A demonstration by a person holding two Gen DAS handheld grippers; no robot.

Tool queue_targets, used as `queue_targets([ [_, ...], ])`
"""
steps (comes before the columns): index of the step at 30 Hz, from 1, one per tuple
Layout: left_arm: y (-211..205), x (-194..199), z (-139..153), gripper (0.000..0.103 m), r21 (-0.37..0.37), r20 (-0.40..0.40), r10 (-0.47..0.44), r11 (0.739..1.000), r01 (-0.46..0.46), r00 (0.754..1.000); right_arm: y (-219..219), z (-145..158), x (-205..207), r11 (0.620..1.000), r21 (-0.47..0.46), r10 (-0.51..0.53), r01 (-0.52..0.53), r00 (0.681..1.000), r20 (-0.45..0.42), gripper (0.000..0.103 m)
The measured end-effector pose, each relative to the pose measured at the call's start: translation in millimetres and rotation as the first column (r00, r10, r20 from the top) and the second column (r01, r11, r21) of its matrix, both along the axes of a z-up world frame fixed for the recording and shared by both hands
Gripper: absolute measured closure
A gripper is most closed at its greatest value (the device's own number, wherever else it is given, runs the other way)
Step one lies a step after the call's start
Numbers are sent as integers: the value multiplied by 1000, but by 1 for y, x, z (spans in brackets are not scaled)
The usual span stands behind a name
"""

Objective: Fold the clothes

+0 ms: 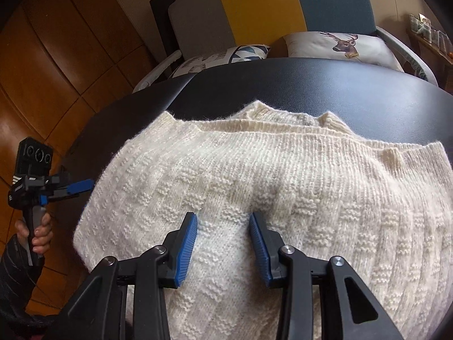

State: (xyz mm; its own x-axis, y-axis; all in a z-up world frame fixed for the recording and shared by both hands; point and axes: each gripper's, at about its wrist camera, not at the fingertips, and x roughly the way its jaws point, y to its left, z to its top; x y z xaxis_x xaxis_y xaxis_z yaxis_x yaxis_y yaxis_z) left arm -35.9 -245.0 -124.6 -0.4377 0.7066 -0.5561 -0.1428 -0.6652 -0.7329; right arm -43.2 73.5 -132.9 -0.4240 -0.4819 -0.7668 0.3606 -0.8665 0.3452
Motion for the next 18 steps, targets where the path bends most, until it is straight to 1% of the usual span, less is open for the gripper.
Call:
queue_targets([
  [2,3,-15,-5,34,-28,24,17,999,-17,1000,8,10,6,1000,3,-11,11,1000,-22,64],
  [4,6,-25,-11,34,-55,45,17,998,-15,999,21,19,12,999,6,-32,33,998,-46,64],
  [8,8,-40,-26,34,-56,100,-3,998,8,995,54,27,20,995,26,-99,101,993,-64,64],
  [12,12,-43,-29,34,-41,103,0,999,4,995,88,25,27,983,19,-181,182,982,-55,64],
  [17,33,-50,-26,36,-54,101,-10,998,16,995,126,18,34,962,0,-274,274,961,-27,64],
  [18,37,-51,-27,40,-62,106,-10,998,17,994,132,17,35,958,0,-286,286,958,-22,64],
])
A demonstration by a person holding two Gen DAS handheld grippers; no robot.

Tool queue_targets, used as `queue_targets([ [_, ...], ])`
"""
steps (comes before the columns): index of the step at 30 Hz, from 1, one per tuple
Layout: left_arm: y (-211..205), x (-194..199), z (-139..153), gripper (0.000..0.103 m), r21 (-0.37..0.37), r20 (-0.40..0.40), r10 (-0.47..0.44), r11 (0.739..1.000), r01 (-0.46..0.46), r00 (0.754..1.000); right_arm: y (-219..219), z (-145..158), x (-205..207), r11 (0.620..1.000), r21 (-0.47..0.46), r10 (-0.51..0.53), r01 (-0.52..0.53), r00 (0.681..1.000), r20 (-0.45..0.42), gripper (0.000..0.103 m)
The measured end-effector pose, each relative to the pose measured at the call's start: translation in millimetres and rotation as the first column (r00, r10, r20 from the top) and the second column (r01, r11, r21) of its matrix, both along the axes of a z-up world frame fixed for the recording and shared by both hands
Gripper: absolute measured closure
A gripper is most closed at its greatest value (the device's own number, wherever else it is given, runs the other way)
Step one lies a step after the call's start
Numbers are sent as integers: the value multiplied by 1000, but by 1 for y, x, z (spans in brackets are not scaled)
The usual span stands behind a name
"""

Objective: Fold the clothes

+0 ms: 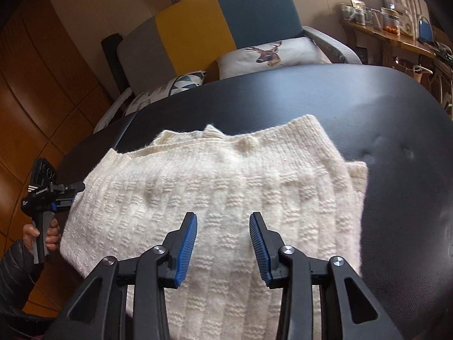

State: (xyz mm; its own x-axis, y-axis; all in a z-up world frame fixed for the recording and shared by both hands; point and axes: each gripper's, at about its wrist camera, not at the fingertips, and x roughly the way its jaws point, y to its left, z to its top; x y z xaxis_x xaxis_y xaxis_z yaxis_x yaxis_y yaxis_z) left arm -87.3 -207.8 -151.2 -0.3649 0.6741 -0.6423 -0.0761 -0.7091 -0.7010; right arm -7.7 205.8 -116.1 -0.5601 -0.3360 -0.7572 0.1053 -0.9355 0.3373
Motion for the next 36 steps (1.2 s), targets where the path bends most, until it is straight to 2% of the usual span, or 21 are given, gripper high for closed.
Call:
queue_targets([
  [2,9,-3,-2,68,-38,14,6,999,-5,1000,11,-2,3,1000,1,-19,19,1000,6,64],
  [3,12,-4,-3,78,-45,18,14,999,-13,1000,15,-2,5,1000,12,-18,18,1000,5,64],
  [4,13,-4,-3,80,-44,18,25,999,-24,1000,18,-2,7,999,31,-9,9,1000,1,64],
  [7,15,-7,-1,82,-53,11,53,997,-52,999,25,2,12,995,94,32,-31,999,-13,64],
  [10,11,-10,4,84,-64,6,79,995,-79,997,25,11,14,974,191,132,-123,991,-35,64],
  [12,5,-15,7,84,-64,8,97,993,-97,995,24,15,11,954,225,206,-197,978,-20,64],
  [15,-6,-21,15,85,-69,-2,131,989,-131,991,15,15,3,912,271,317,-309,948,15,64],
  [18,-15,-25,26,85,-78,-21,156,985,-157,988,2,8,-8,870,273,410,-412,910,64,64],
  [22,-18,-27,45,86,-78,-37,152,985,-154,988,-11,-13,-24,811,322,463,-488,872,157,64],
  [24,-17,-25,55,86,-63,-45,145,987,-148,988,-12,-20,-29,811,302,466,-501,866,183,64],
  [29,2,-21,88,87,25,-66,117,993,-115,991,-5,-27,-31,844,247,440,-476,878,188,64],
  [36,76,-16,144,87,87,-123,3,996,8,992,7,-30,-22,885,198,398,-422,905,149,64],
])
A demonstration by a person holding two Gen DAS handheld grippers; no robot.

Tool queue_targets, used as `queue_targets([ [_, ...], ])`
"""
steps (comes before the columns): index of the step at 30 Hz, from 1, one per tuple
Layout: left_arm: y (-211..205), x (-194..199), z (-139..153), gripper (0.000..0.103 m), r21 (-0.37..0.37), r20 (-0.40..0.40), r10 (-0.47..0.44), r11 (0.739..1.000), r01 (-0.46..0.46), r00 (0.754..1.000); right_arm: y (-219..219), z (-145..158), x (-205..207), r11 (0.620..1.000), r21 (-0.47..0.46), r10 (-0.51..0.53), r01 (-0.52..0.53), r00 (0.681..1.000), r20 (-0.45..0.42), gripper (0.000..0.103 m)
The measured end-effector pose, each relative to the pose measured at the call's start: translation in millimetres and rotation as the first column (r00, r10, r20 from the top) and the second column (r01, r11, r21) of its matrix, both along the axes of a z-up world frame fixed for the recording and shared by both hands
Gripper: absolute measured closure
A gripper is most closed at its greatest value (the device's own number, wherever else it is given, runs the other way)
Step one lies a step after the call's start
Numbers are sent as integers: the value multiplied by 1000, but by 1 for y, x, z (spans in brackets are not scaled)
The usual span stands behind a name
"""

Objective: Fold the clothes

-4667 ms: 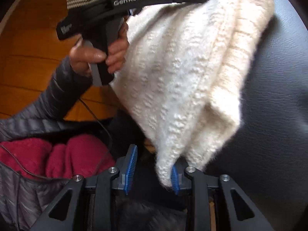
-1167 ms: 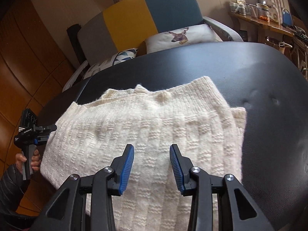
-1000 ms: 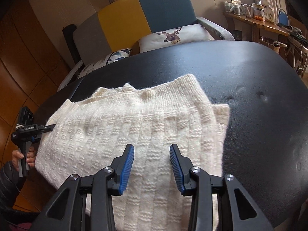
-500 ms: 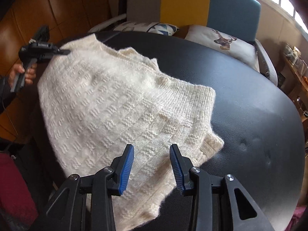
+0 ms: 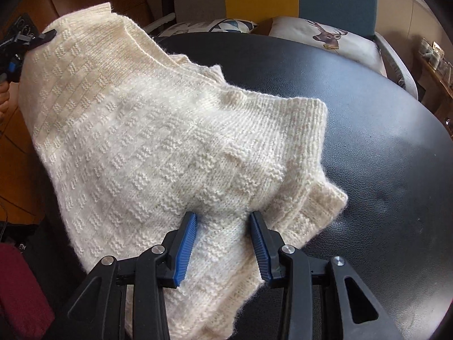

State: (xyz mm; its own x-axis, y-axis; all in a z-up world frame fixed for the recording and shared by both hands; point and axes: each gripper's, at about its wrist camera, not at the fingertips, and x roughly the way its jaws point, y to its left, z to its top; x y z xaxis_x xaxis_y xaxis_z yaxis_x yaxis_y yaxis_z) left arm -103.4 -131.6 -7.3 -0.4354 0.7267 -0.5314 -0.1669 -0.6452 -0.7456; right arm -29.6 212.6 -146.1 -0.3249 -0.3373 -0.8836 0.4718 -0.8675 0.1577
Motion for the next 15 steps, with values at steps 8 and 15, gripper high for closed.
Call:
queue_targets([
  [8,102,-6,26,87,83,1,-74,994,74,997,12,-1,11,998,-63,-15,13,1000,-24,64],
  [15,195,-17,-4,87,79,96,-131,989,124,987,27,-1,20,986,-162,-53,46,998,-43,63],
])
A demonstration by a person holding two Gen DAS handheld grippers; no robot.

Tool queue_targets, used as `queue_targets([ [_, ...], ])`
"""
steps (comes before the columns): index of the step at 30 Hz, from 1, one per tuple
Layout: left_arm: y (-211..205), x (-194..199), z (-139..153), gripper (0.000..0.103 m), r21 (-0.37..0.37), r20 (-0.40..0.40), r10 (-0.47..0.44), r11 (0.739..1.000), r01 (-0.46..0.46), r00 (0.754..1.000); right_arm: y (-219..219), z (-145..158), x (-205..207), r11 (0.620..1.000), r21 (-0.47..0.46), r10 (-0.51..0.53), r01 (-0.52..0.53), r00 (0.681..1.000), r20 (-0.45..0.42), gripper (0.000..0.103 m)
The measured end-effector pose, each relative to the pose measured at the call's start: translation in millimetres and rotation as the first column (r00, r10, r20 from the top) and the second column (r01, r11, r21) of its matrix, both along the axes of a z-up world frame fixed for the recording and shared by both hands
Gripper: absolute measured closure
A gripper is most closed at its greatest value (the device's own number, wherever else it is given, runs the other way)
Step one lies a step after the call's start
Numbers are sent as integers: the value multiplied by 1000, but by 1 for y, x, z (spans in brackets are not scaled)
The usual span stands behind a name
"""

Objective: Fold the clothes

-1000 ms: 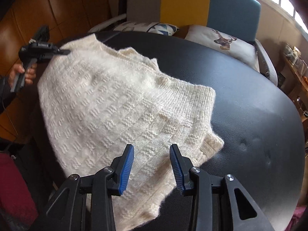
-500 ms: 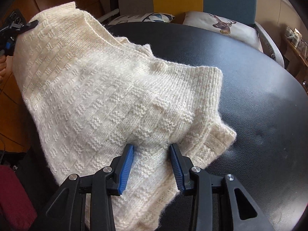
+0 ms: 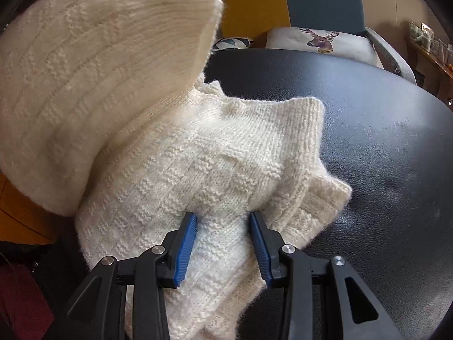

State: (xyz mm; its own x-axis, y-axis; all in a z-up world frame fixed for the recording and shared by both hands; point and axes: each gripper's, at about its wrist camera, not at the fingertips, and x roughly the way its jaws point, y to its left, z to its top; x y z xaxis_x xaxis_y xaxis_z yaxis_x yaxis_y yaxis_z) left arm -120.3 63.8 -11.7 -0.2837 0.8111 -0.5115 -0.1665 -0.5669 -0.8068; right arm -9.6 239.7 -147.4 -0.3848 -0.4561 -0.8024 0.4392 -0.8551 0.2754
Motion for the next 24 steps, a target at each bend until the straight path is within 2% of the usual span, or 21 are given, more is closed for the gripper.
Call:
queue_targets([
  [7,62,4,-53,87,-178,95,-41,982,58,995,2,0,-10,997,-79,-21,20,1000,-8,64],
  [11,75,10,-69,86,-190,146,-58,978,86,988,6,2,-7,994,-105,-27,25,999,-19,64],
  [14,71,14,-59,80,-134,176,-65,987,89,982,10,5,-2,993,-118,-27,23,999,-35,64],
  [18,53,21,-23,76,25,157,-109,994,107,982,23,14,14,991,-123,-52,46,998,-40,63],
  [22,7,27,13,58,106,43,-74,992,69,996,42,24,39,994,-72,-86,84,996,-30,63],
  [24,-22,25,16,51,87,1,-31,996,31,1000,54,31,54,994,-34,-109,108,994,-24,63],
])
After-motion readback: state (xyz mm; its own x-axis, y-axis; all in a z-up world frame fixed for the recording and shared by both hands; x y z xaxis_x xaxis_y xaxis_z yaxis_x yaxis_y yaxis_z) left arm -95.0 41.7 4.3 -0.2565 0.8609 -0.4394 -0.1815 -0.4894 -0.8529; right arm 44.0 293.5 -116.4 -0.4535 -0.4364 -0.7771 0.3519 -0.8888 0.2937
